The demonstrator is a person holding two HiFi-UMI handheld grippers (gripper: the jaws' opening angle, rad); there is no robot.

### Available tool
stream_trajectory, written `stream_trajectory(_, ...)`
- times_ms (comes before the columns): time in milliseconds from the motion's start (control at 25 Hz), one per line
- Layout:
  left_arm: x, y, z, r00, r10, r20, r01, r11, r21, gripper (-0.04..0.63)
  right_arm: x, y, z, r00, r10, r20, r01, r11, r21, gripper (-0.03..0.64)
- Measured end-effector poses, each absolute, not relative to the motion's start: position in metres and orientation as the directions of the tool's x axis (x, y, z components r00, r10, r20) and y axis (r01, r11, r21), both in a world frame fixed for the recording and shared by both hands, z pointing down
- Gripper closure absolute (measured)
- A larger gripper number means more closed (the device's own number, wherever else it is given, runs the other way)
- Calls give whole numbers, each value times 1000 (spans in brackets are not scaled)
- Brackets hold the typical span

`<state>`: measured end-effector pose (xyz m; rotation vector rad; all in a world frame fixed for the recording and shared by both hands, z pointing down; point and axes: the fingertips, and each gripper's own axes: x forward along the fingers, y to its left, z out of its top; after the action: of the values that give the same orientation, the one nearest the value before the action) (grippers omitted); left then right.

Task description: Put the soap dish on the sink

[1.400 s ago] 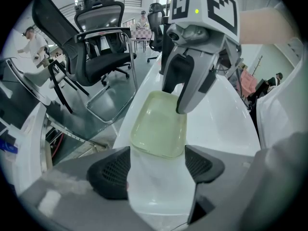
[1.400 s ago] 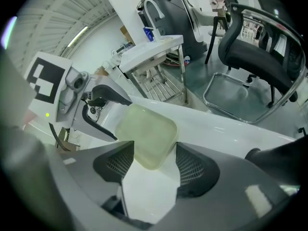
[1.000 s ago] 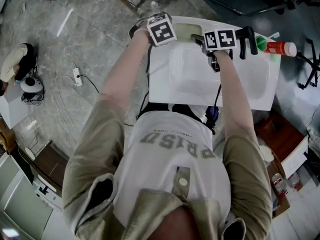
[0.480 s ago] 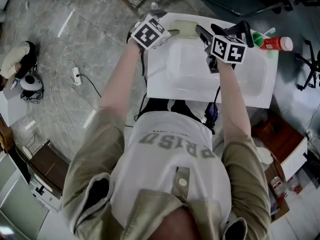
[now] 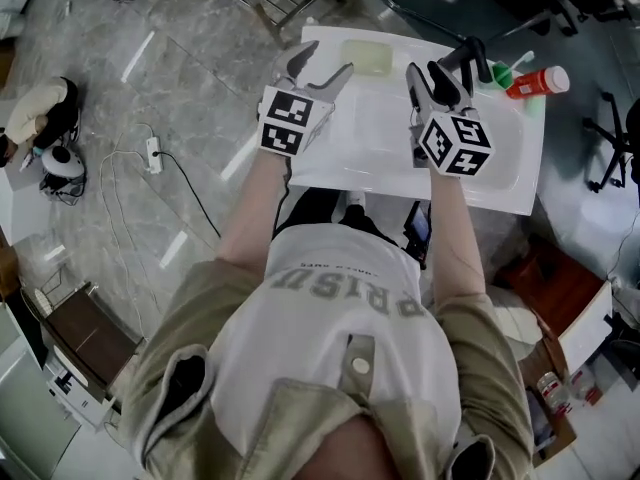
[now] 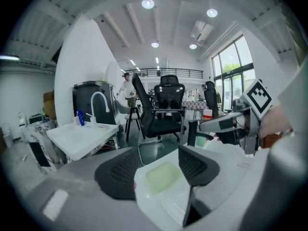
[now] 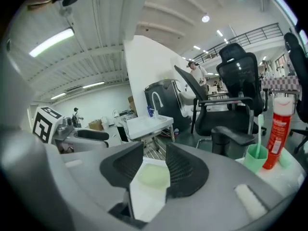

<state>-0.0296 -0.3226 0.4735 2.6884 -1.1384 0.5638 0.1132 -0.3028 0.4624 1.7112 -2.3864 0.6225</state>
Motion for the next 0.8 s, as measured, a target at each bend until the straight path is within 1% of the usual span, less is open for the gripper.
stream_trajectory(80, -37, -306, 454, 612, -712, 345, -761, -649, 12, 349, 115, -284, 450, -326, -891, 316, -940, 269, -212, 485)
stream_trajectory(160, -42, -294, 432, 580, -765, 281, -796, -605, -4, 413, 117, -271, 435, -307, -909, 280, -948, 266, -176, 509)
stream_trajectory(280, -44, -277, 403, 553, -810, 196, -822, -569, -36, 481, 119, -253, 413, -278, -933, 226, -958, 253, -135, 541)
stream_trajectory(400, -38, -259, 384, 575, -804, 152, -806, -588, -66, 498, 118, -235, 391, -251, -952, 177, -967, 238, -90, 572)
stream_trajectory(520, -36, -247, 369, 573, -812, 110, -805, -583, -111, 550, 119, -221, 371, -224, -968, 114, -974, 217, -69, 612)
stream_trajectory(560, -36, -243, 364, 571, -815, 98, -806, -579, -124, 569, 118, -216, 364, -220, -971, 96, -975, 215, -65, 611)
stream_trajectory(680, -36, -233, 347, 564, -824, 61, -806, -565, -175, 588, 114, -205, 348, -216, -975, 56, -976, 213, -46, 612)
stream_trajectory(800, -36, -225, 335, 558, -829, 21, -812, -551, -191, 588, 112, -195, 337, -212, -977, 24, -977, 211, -35, 612)
